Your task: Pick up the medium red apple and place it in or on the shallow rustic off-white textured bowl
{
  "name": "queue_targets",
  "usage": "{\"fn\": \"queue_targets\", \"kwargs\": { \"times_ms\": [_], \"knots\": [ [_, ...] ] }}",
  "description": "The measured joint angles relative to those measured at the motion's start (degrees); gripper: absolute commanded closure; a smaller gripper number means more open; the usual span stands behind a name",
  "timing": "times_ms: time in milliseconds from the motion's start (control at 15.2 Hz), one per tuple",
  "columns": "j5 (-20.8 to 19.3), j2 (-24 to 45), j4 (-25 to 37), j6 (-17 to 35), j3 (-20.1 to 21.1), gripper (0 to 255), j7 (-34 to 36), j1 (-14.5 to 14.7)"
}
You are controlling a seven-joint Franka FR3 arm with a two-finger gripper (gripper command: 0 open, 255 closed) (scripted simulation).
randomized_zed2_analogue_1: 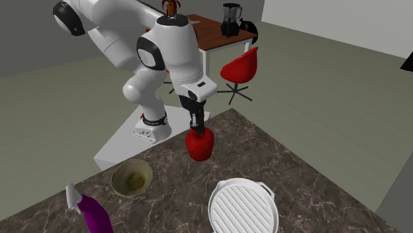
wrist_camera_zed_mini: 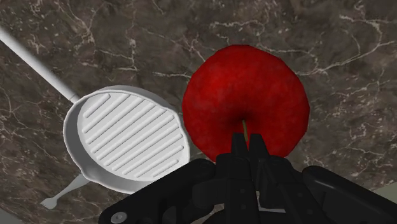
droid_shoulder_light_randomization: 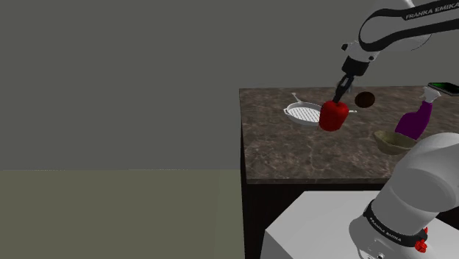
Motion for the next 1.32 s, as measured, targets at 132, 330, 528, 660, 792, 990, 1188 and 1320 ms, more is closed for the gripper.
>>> {"fn": "queue_targets", "kwargs": {
  "times_ms": [132,330,528,660,792,990,1188,1320],
  "knots": [
    [0.29,-0.16,1.57,-1.72,0.35,255,-0.03,0.12],
    [0.66,-0.49,3.54,-4.03,0.94,255,0.08,0.26],
    [1.05,-0.87,5.61,-6.48,1.62,255,0.24,0.39],
    [1.31,-0.67,7.24,-7.91,1.8,255,0.14,0.56],
    [1.56,-0.81,8.62,-9.44,2.22,255,0.25,0.65],
    [1.96,-0.71,11.08,-11.79,2.7,255,0.27,0.87],
    [2.31,-0.51,13.12,-13.66,3.11,255,0.35,1.08],
    [1.79,-1.25,14.07,-15.22,2.37,255,-0.88,0.51]
  ]
}}
